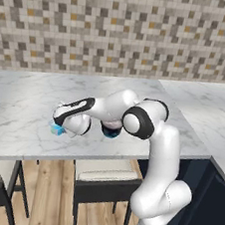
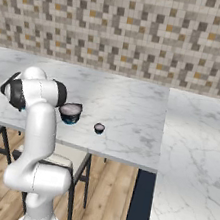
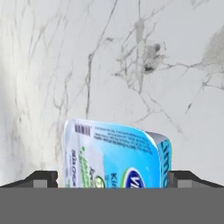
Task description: Stack the yogurt containers by placing the smaller containers on top of the larger containers.
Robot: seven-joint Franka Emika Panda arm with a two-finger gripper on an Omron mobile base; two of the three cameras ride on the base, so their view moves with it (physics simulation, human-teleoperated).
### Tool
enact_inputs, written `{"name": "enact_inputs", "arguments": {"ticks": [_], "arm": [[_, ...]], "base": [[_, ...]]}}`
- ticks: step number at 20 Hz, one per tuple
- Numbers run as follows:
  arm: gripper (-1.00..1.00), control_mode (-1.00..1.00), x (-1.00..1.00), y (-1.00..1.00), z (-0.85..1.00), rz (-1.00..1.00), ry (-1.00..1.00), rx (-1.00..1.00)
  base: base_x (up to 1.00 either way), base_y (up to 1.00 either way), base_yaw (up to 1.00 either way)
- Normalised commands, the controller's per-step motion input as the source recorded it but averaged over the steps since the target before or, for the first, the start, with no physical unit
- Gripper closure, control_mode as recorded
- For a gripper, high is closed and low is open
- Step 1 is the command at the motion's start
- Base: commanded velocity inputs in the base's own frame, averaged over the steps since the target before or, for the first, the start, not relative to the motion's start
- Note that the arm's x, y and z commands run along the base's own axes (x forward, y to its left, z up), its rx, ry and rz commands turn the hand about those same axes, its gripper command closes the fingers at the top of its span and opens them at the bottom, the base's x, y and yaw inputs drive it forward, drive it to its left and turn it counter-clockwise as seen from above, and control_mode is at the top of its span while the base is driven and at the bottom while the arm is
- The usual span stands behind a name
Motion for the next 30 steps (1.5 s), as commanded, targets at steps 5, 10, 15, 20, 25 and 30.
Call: {"name": "enact_inputs", "arguments": {"ticks": [5, 10, 15, 20, 25, 30], "arm": [[-1.0, -1.0, -0.02, -0.08, 0.0, 0.0, -0.04, 0.0], [-1.0, -1.0, 0.0, -0.12, 0.0, 0.0, 0.0, 0.0], [-1.0, -1.0, 0.0, -0.17, 0.01, 0.0, 0.0, 0.0], [-1.0, -1.0, 0.0, -0.1, 0.02, 0.0, 0.0, 0.0], [-1.0, -1.0, 0.0, 0.01, 0.0, 0.0, 0.0, 0.0], [-1.0, -1.0, 0.05, 0.13, 0.0, 0.0, 0.0, 0.0]], "base": [[0.0, 0.0, 0.0], [0.0, 0.0, 0.0], [0.0, 0.0, 0.0], [0.0, 0.0, 0.0], [0.0, 0.0, 0.0], [0.0, 0.0, 0.0]]}}
